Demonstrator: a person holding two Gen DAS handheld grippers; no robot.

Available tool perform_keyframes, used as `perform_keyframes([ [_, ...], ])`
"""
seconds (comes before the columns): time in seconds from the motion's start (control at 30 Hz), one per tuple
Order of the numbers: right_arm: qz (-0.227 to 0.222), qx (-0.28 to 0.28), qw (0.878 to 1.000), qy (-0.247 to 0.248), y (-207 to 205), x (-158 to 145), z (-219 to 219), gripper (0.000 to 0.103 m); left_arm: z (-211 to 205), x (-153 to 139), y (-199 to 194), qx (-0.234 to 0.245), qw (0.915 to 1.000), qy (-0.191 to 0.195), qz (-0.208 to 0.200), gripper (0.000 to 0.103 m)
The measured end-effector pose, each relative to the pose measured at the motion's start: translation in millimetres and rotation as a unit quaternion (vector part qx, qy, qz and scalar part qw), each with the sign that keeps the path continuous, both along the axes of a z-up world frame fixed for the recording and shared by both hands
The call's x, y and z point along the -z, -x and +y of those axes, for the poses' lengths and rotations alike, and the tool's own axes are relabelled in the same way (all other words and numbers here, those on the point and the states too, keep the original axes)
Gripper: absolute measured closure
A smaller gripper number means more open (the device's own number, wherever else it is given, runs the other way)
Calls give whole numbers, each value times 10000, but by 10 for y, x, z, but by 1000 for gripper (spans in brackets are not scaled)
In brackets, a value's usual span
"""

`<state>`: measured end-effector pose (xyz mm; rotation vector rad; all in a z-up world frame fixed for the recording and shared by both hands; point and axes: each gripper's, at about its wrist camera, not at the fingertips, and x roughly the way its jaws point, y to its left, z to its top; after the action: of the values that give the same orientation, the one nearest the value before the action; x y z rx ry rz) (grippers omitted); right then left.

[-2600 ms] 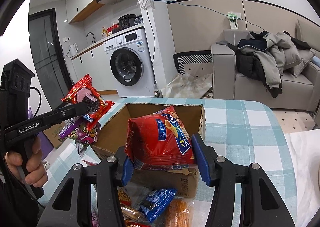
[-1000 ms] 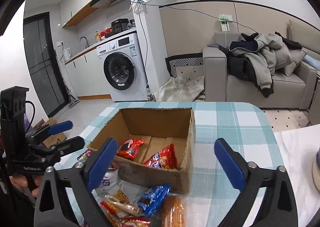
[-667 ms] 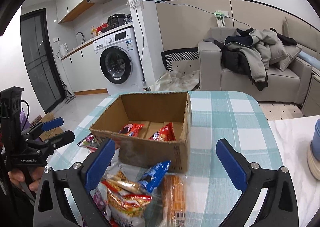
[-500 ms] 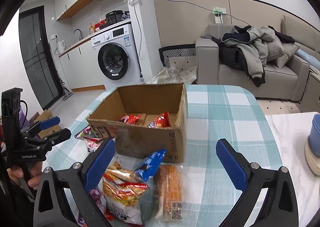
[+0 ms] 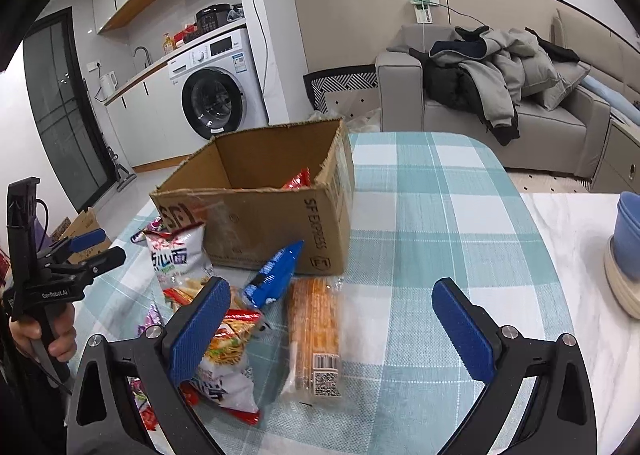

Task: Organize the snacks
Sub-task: 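Move both tools back toward the remaining snacks beside the box, then grasp the purple candy bag with the left tool while the right tool grasps the bread loaf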

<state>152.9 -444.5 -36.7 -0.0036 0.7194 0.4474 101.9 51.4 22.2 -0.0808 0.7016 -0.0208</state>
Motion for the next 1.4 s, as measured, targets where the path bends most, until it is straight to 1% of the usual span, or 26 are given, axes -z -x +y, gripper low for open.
perform_keyframes([
  [0.1,101,-9,9999,25,-37,68,7,1,63,65,-62,-119,9999,3,100,1],
  [0.27,121,-64,9995,281,-44,137,60,1,140,169,-189,-254,9992,37,293,1],
  [0.37,200,-79,9992,351,-62,192,61,1,191,229,-251,-325,9987,72,396,1],
  [0.53,428,-77,9974,578,-97,344,55,1,243,273,-333,-369,9985,31,401,1],
  [0.67,672,-43,9949,751,-167,503,58,1,315,336,-437,-415,9979,-7,492,1],
  [0.83,771,-170,9937,798,-214,599,109,1,451,444,-627,-506,9966,111,640,1],
  [1.1,873,-265,9924,823,-275,674,160,1,432,572,-898,-402,9959,58,805,1],
  [1.13,893,-277,9921,835,-281,685,166,2,412,577,-930,-387,9960,39,803,1],
  [1.17,912,-291,9918,847,-293,700,173,5,396,586,-964,-376,9961,30,798,1],
  [1.3,987,-373,9909,836,-323,745,193,19,383,640,-1108,-383,9951,76,912,1],
  [1.37,1007,-412,9906,826,-331,767,199,21,378,656,-1180,-347,9952,78,906,1],
  [1.4,1019,-430,9904,827,-336,777,204,23,372,657,-1202,-329,9955,55,881,4],
])
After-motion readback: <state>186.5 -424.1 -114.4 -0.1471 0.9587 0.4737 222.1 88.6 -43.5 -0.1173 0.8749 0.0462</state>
